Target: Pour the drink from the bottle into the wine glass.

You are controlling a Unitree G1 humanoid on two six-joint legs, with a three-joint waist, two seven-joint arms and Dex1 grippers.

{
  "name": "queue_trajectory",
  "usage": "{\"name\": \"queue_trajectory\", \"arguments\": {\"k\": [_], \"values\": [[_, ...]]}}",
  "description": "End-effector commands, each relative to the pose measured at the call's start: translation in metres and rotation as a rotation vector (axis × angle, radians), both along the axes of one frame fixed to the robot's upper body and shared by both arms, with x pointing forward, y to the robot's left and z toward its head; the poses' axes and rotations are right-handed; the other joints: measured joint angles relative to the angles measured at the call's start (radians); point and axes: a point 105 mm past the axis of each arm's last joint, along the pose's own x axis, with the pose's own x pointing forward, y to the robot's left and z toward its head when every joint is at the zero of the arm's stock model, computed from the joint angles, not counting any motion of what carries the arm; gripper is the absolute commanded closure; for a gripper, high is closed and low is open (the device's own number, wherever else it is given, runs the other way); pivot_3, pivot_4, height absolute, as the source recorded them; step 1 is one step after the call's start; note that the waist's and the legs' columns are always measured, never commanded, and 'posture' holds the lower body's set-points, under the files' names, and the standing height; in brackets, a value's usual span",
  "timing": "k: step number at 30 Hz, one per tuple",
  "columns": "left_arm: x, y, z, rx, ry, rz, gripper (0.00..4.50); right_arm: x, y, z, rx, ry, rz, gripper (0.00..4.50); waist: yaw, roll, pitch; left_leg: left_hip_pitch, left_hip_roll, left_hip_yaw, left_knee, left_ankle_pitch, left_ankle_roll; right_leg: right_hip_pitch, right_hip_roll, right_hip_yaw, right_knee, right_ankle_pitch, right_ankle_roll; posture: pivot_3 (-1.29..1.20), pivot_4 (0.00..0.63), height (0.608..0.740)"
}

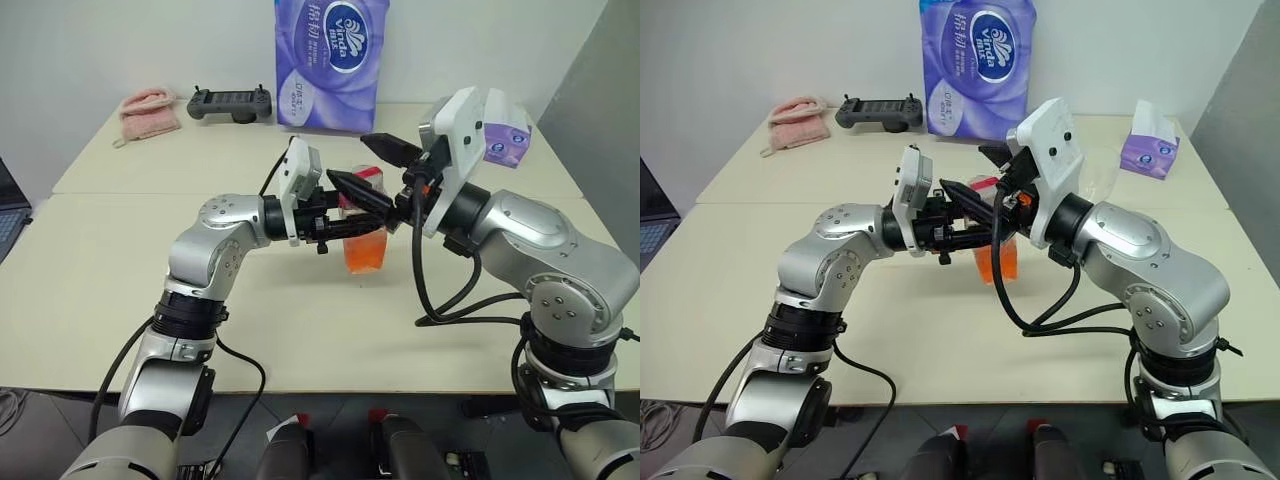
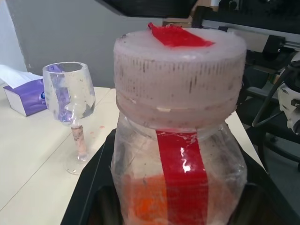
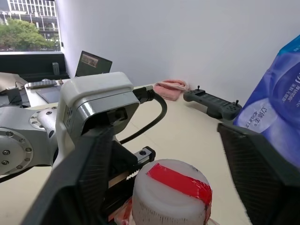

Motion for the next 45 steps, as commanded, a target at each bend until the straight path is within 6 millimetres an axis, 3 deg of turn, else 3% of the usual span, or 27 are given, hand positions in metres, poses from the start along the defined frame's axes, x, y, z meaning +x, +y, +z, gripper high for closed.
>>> {"name": "queue_trajectory", "arguments": {"k": [1,7,9,13,22,31,33,39,45], "values": [[-0.003,-0.003,0.018,-0.021,-0.072,-0.018,2.58,-0.006,0.001,0.001,-0.005,-0.021,0.011,2.35,0.000,0.000,0.000,0.000,0.000,0.000,0.000,0.000,0.000,0.000,0.000,0.000,0.000,0.000,0.000,0.00,0.150,0.740],[-0.003,-0.003,0.018,-0.021,-0.073,-0.019,2.58,-0.002,-0.001,-0.005,-0.018,-0.014,-0.008,4.45,-0.001,0.000,0.000,0.000,0.000,0.000,0.000,0.000,0.000,0.000,0.000,0.000,0.000,0.000,0.000,0.00,0.150,0.740],[-0.003,-0.003,0.018,-0.022,-0.072,-0.019,2.58,0.000,-0.003,-0.005,-0.013,-0.013,-0.013,4.45,0.000,0.000,0.000,0.000,0.000,0.000,0.000,0.000,0.000,0.000,0.000,0.000,0.000,0.000,0.000,0.00,0.150,0.740],[-0.002,-0.003,0.019,-0.024,-0.073,-0.016,2.58,0.003,-0.007,-0.002,-0.002,-0.018,-0.026,3.53,0.000,0.000,0.000,0.000,0.000,0.000,0.000,0.000,0.000,0.000,0.000,0.000,0.000,0.000,0.000,0.00,0.150,0.740],[-0.003,-0.002,0.018,-0.027,-0.073,-0.009,2.58,0.004,-0.003,-0.007,-0.034,-0.015,-0.012,0.47,0.000,0.000,0.000,0.000,0.000,0.000,0.000,0.000,0.000,0.000,0.000,0.000,0.000,0.000,0.000,0.00,0.150,0.740],[-0.003,-0.002,0.018,-0.029,-0.073,-0.003,2.58,0.006,-0.003,-0.008,-0.037,-0.010,-0.006,0.47,0.000,0.000,0.000,0.000,0.000,0.000,0.000,0.000,0.000,0.000,0.000,0.000,0.000,0.000,0.000,0.00,0.150,0.740],[-0.002,-0.002,0.018,-0.029,-0.074,-0.003,2.58,0.005,-0.003,-0.009,-0.030,-0.005,-0.002,0.84,0.000,0.000,0.000,0.000,0.000,0.000,0.000,0.000,0.000,0.000,0.000,0.000,0.000,0.000,0.000,0.00,0.150,0.740],[-0.003,-0.003,0.019,-0.029,-0.076,-0.006,2.58,0.003,-0.002,-0.010,-0.028,-0.002,0.014,2.64,0.000,0.000,0.000,0.000,0.000,0.000,0.000,0.000,0.000,0.000,0.000,0.000,0.000,0.000,0.000,0.00,0.150,0.740],[-0.006,-0.002,0.018,-0.020,-0.079,-0.025,2.58,0.002,-0.005,-0.009,-0.043,-0.002,0.058,2.63,0.000,0.000,0.000,0.000,0.000,0.000,0.000,0.000,0.000,0.000,0.000,0.000,0.000,0.000,0.000,0.00,0.150,0.740]]}}
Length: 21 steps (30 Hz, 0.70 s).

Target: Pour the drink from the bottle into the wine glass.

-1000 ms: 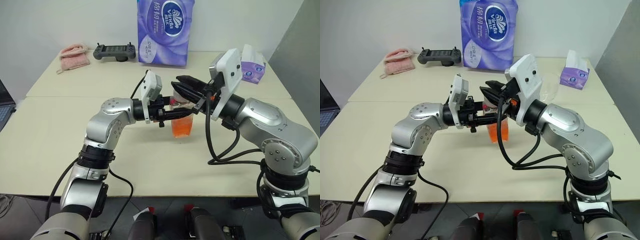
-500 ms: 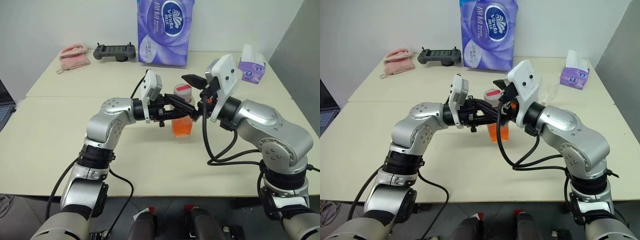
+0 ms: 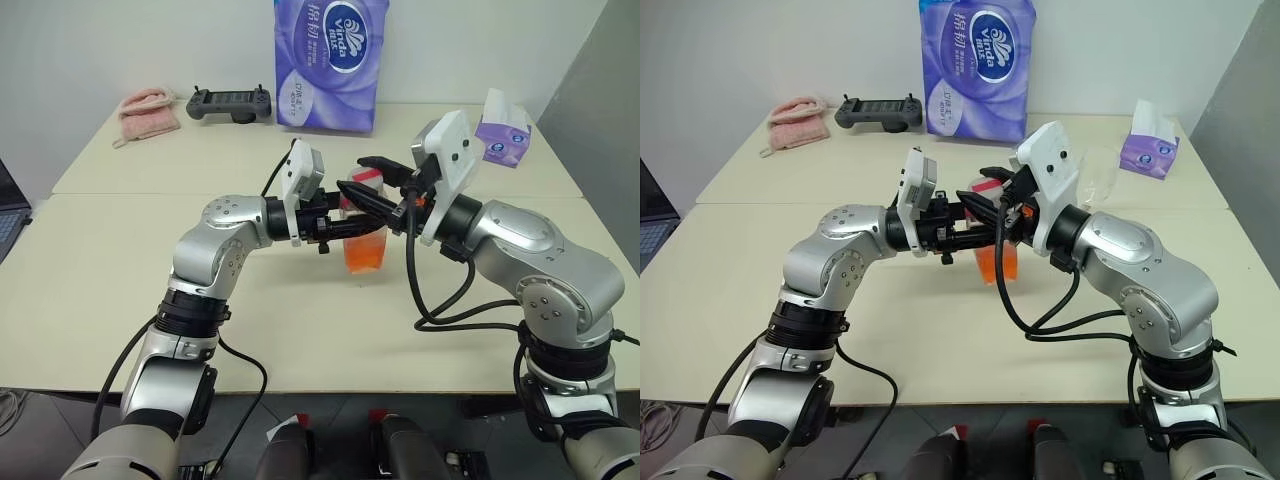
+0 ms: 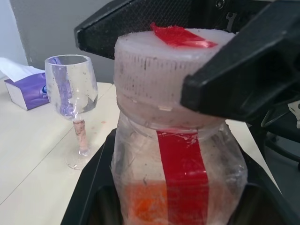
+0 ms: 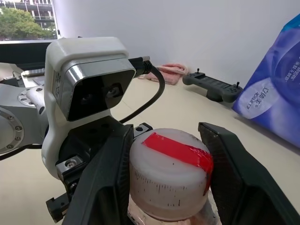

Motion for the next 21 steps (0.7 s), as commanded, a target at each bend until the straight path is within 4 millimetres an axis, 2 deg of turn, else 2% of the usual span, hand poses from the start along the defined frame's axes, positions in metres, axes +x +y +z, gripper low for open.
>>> {"name": "queue_trajectory", "arguments": {"k": [1,3,6,9,11,12,14,18,19,21], "values": [[-0.011,-0.002,0.023,-0.027,-0.094,-0.049,2.58,-0.009,-0.004,0.010,-0.022,-0.048,0.103,2.63,0.001,0.000,0.000,0.000,0.000,0.000,0.000,0.000,0.000,0.000,0.000,0.000,0.000,0.000,0.000,0.00,0.150,0.740],[-0.013,-0.002,0.023,-0.023,-0.092,-0.069,2.58,-0.012,-0.007,0.010,-0.046,-0.045,0.191,2.63,0.001,0.000,0.000,0.000,0.000,0.000,0.000,0.000,0.000,0.000,0.000,0.000,0.000,0.000,0.000,0.00,0.150,0.740],[-0.021,-0.004,0.025,-0.001,-0.102,-0.135,2.58,-0.022,-0.020,0.003,-0.172,0.031,0.503,2.63,0.001,0.000,0.000,0.000,-0.001,0.001,0.000,0.000,0.000,0.000,0.000,0.000,0.000,0.000,0.000,0.00,0.150,0.740],[-0.026,-0.006,0.027,0.004,-0.107,-0.170,2.58,-0.001,-0.032,0.007,-0.232,0.071,0.555,2.63,-0.001,0.000,0.000,0.001,0.000,0.002,0.000,0.000,0.001,0.001,0.001,-0.001,-0.001,0.000,0.000,0.00,0.150,0.740],[-0.026,-0.008,0.027,-0.003,-0.107,-0.168,2.58,0.011,-0.038,0.016,-0.212,0.089,0.525,2.63,-0.006,0.000,0.000,0.002,0.001,0.002,0.000,0.000,0.001,0.001,0.001,0.000,-0.001,0.000,0.000,0.00,0.150,0.740],[-0.025,-0.009,0.027,-0.010,-0.107,-0.163,2.58,0.016,-0.042,0.020,-0.192,0.088,0.497,2.28,-0.007,0.000,0.000,0.002,0.001,0.002,0.000,0.000,0.001,0.001,0.001,0.001,0.000,0.000,0.000,0.00,0.150,0.740],[-0.023,-0.009,0.027,-0.020,-0.107,-0.148,2.58,0.013,-0.054,0.024,-0.163,0.111,0.474,1.62,-0.003,0.000,0.000,0.001,0.001,0.001,0.000,0.000,0.001,0.000,0.001,0.001,0.000,0.000,0.000,0.00,0.150,0.740],[-0.022,-0.009,0.026,-0.027,-0.119,-0.133,2.58,-0.004,-0.075,0.021,-0.156,0.131,0.380,0.21,0.017,0.000,0.000,-0.001,0.000,0.000,0.000,0.000,0.001,0.000,-0.001,-0.001,-0.002,0.000,0.000,0.00,0.150,0.740],[-0.021,-0.009,0.026,-0.030,-0.118,-0.129,2.58,-0.011,-0.079,0.018,-0.156,0.131,0.349,0.05,0.020,0.000,0.000,-0.002,0.000,0.000,0.001,0.000,0.001,0.000,-0.002,-0.001,-0.002,0.000,0.000,0.00,0.150,0.740],[-0.020,-0.008,0.026,-0.036,-0.115,-0.123,2.58,-0.022,-0.082,0.012,-0.158,0.131,0.304,0.05,0.024,0.000,0.000,-0.002,-0.001,0.001,0.001,0.000,0.001,0.000,-0.004,0.000,-0.002,0.000,0.000,0.00,0.150,0.740]]}}
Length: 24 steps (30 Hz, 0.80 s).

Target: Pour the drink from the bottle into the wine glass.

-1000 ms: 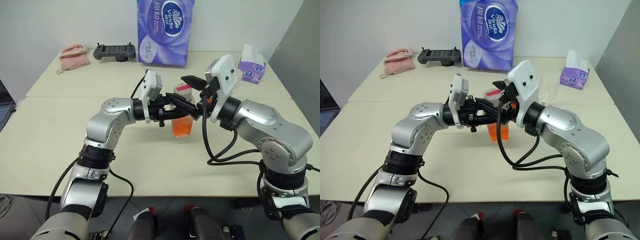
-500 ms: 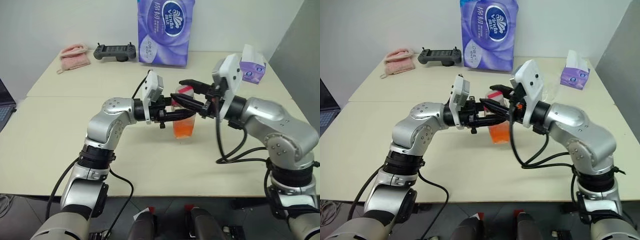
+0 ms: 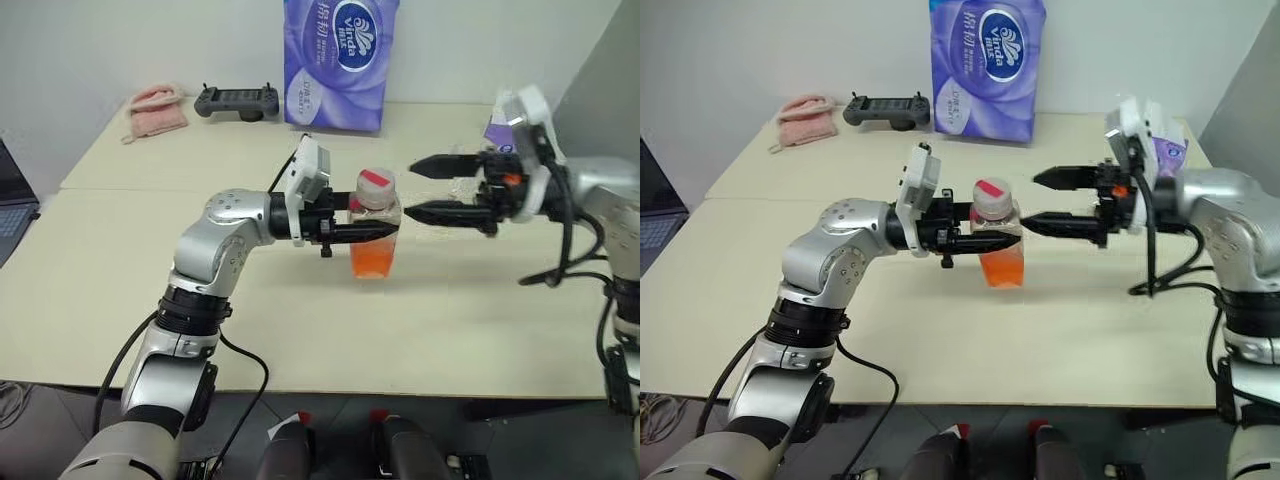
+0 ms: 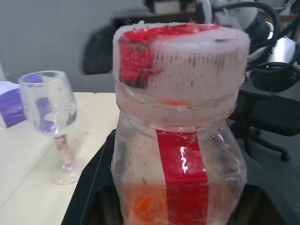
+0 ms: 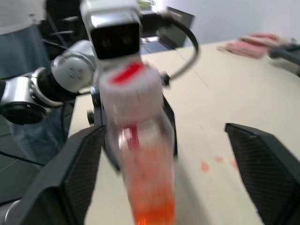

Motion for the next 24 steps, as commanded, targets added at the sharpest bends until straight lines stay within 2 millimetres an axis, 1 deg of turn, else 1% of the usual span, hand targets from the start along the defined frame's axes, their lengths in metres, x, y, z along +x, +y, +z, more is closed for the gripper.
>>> {"name": "queue_trajectory", "arguments": {"k": [1,3,4,6,8,12,17,21,24], "values": [[-0.006,-0.002,0.015,-0.046,-0.066,-0.021,2.58,-0.027,0.002,0.007,0.031,-0.080,-0.063,0.05,0.004,0.000,0.000,0.000,0.000,0.000,0.000,0.000,0.000,0.000,0.000,0.000,0.000,0.000,0.000,0.00,0.150,0.740],[-0.005,-0.002,0.015,-0.049,-0.064,-0.018,2.58,-0.033,0.006,0.003,0.071,-0.085,-0.119,0.05,0.003,0.000,0.000,0.001,0.001,-0.001,0.000,0.000,0.000,0.001,0.000,-0.001,0.001,0.000,0.000,0.00,0.150,0.740],[-0.005,-0.002,0.014,-0.049,-0.064,-0.018,2.58,-0.036,0.013,0.003,0.100,-0.105,-0.142,0.05,0.001,0.000,0.000,0.001,0.001,-0.001,0.000,0.000,0.000,0.000,0.000,0.000,0.002,0.000,0.000,0.00,0.150,0.740],[-0.005,-0.002,0.014,-0.050,-0.062,-0.018,2.58,-0.033,0.028,0.006,0.164,-0.163,-0.225,0.05,-0.009,0.000,0.000,0.003,0.002,0.000,0.000,0.000,0.000,0.001,0.001,0.001,0.004,0.000,0.000,0.00,0.150,0.740],[-0.005,-0.002,0.014,-0.050,-0.061,-0.018,2.58,-0.031,0.037,0.010,0.208,-0.192,-0.272,0.05,-0.016,0.000,0.000,0.004,0.002,0.000,0.000,0.000,-0.001,0.000,0.003,0.002,0.006,0.000,0.000,0.00,0.150,0.740],[-0.005,-0.004,0.014,-0.046,-0.060,-0.022,2.58,-0.020,0.054,0.017,0.257,-0.243,-0.351,0.05,-0.020,0.000,0.000,0.003,0.001,0.001,0.000,0.001,-0.001,0.000,0.004,0.003,0.006,0.000,0.000,0.00,0.150,0.740],[-0.003,-0.006,0.014,-0.045,-0.060,-0.020,2.58,-0.016,0.061,0.017,0.277,-0.242,-0.352,0.05,-0.019,0.000,0.000,0.002,0.001,0.000,0.000,0.002,-0.003,0.000,0.004,0.002,0.004,0.000,0.000,0.00,0.150,0.740],[-0.002,-0.005,0.017,-0.046,-0.064,-0.014,2.58,-0.014,0.056,0.016,0.273,-0.240,-0.360,0.05,-0.020,0.000,0.000,0.002,0.001,0.000,0.000,0.000,-0.001,0.000,0.004,0.002,0.004,0.000,0.000,0.00,0.150,0.740],[-0.001,-0.003,0.016,-0.044,-0.061,-0.008,2.58,-0.018,0.051,0.017,0.278,-0.238,-0.344,0.05,-0.020,0.000,0.000,0.002,0.001,0.001,0.000,0.000,0.000,0.000,0.004,0.002,0.004,0.000,0.000,0.00,0.150,0.740]]}}
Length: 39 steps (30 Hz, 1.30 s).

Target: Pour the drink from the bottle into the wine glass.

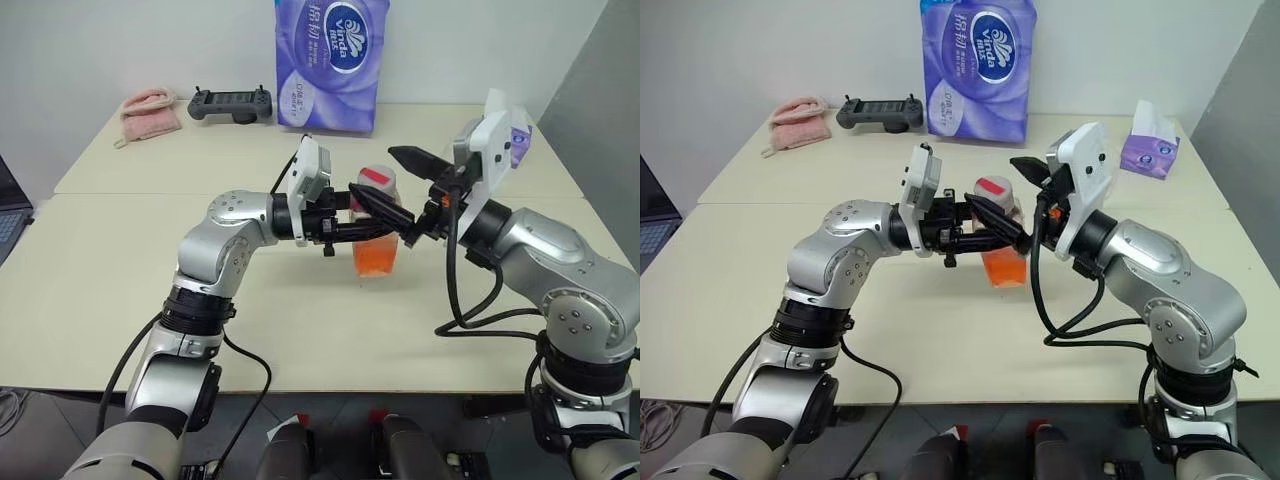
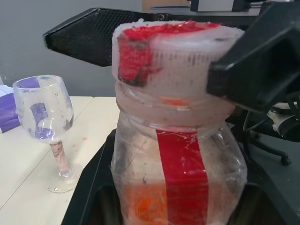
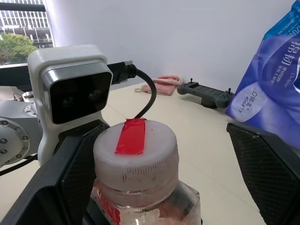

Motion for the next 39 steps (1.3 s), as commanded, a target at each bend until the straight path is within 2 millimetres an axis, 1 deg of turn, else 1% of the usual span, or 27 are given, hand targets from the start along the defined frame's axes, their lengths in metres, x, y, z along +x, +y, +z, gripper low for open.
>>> {"name": "queue_trajectory", "arguments": {"k": [1,6,12,17,20,23,25,28,29,32,35,37,39], "values": [[-0.003,0.001,0.018,-0.028,-0.071,-0.004,2.58,-0.010,-0.007,0.013,0.024,-0.053,0.022,0.05,0.000,0.000,0.000,0.000,0.000,0.000,0.000,0.000,0.000,0.000,0.000,0.000,0.000,0.000,0.000,0.00,0.150,0.740],[-0.003,0.001,0.017,-0.027,-0.069,0.003,2.58,-0.019,-0.008,0.012,0.012,-0.037,0.068,0.05,0.000,0.000,0.000,0.000,0.000,0.000,0.000,0.000,0.000,0.000,0.000,0.000,0.000,0.000,0.000,0.00,0.150,0.740],[-0.003,0.001,0.018,-0.030,-0.070,0.004,2.58,-0.029,0.008,0.013,0.021,-0.024,0.165,0.05,-0.001,0.000,0.000,0.000,0.000,0.000,0.000,0.000,0.000,0.000,0.000,0.000,0.000,0.000,0.000,0.00,0.150,0.740],[-0.007,-0.001,0.016,-0.030,-0.068,-0.006,2.58,-0.019,0.018,0.011,0.038,-0.025,0.137,0.05,-0.001,0.000,0.000,0.000,0.000,0.000,0.000,0.000,0.000,0.000,0.000,0.000,0.000,0.000,0.000,0.00,0.150,0.740],[-0.007,0.000,0.016,-0.028,-0.066,-0.002,2.58,-0.015,0.019,0.011,0.047,-0.025,0.124,0.05,-0.002,0.000,0.000,0.000,0.000,0.000,0.000,0.000,0.000,0.000,0.000,0.000,0.000,0.000,0.000,0.00,0.150,0.740],[-0.007,0.002,0.015,-0.026,-0.064,0.005,2.58,-0.015,0.018,0.011,0.051,-0.026,0.126,0.59,-0.001,0.000,0.000,0.000,0.000,0.000,0.000,0.000,0.000,0.000,0.000,0.000,0.000,0.000,0.000,0.00,0.150,0.740],[-0.007,0.003,0.015,-0.025,-0.063,0.009,2.58,-0.015,0.017,0.012,0.050,-0.029,0.126,1.22,-0.001,0.000,0.000,0.000,0.000,0.000,0.000,0.000,0.000,0.000,0.000,0.000,0.000,0.000,0.000,0.00,0.150,0.740],[-0.007,0.003,0.015,-0.027,-0.062,0.010,2.58,-0.014,0.016,0.013,0.049,-0.037,0.120,2.28,-0.001,0.000,0.000,0.000,0.000,0.000,0.000,0.000,0.000,0.000,0.000,0.000,0.000,0.000,0.000,0.00,0.150,0.740],[-0.007,0.003,0.015,-0.027,-0.062,0.011,2.58,-0.014,0.015,0.014,0.050,-0.041,0.119,2.56,-0.002,0.000,0.000,0.000,0.000,0.000,0.000,0.000,0.000,0.000,0.000,0.000,0.000,0.000,0.000,0.00,0.150,0.740],[-0.007,0.003,0.014,-0.026,-0.059,0.013,2.58,-0.014,0.014,0.019,0.056,-0.061,0.112,2.57,-0.002,0.000,0.000,0.000,0.000,0.000,0.000,0.000,0.000,0.000,0.000,0.000,0.000,0.000,0.000,0.00,0.150,0.740],[-0.006,0.003,0.014,-0.024,-0.058,0.013,2.58,-0.012,0.009,0.035,0.113,-0.079,0.105,2.57,-0.002,0.000,0.000,0.000,0.000,0.000,0.000,0.000,0.000,0.000,0.000,0.000,0.000,0.000,0.000,0.00,0.150,0.740],[-0.006,0.003,0.013,-0.024,-0.058,0.013,2.58,-0.012,0.004,0.048,0.209,-0.052,0.125,2.57,-0.002,0.000,0.000,0.000,0.000,0.000,0.000,0.000,0.000,0.000,0.000,0.000,0.000,0.000,0.000,0.00,0.150,0.740],[-0.006,0.002,0.013,-0.023,-0.057,0.013,2.58,-0.010,-0.002,0.059,0.334,0.012,0.145,2.57,-0.001,0.000,0.000,0.000,0.001,0.000,0.000,0.000,0.000,0.000,0.000,0.000,0.000,0.000,0.000,0.00,0.150,0.740]]}}
